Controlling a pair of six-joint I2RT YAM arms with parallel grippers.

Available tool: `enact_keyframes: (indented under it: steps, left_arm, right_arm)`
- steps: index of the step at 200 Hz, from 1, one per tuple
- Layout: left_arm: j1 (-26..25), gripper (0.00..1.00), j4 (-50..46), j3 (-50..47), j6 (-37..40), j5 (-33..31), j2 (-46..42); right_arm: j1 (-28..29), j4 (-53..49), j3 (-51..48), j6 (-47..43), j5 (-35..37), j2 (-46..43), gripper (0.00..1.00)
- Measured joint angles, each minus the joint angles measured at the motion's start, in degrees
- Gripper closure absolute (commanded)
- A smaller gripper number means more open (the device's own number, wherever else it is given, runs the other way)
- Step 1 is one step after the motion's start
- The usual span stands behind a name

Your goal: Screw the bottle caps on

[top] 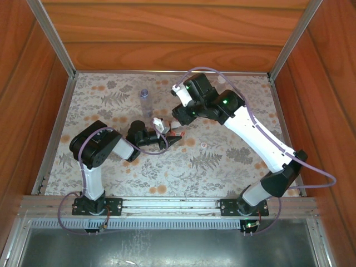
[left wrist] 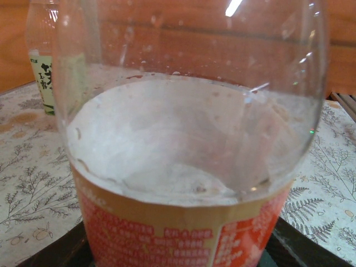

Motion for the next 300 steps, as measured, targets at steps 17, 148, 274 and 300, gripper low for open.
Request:
enact_keyframes:
  steps: [17, 148, 274, 300]
  left_arm:
    - [0.0, 0.44, 0.0, -0.02, 0.0, 0.0, 0.0]
    - [0.02, 0.44, 0.02, -0.02, 0.0, 0.02, 0.02]
    - [0.35, 0.44, 0.13, -0.02, -0.04, 0.17, 0.15]
    - [0.35, 0.44, 0.37, -0.02, -0.07, 0.35, 0.31]
  right_arm:
    - [-0.72, 0.0, 0.0, 1.31, -0.44, 0.52, 0.49]
    - [-2.67, -0.68, -0.13, 3.28, -2.6, 2.47, 0.63]
    - [-2.67, -0.35, -1.79, 3.39, -2.8, 2.47, 0.66]
    - [-2.67, -0.37, -1.73, 3.63, -2.8, 2.47, 0.61]
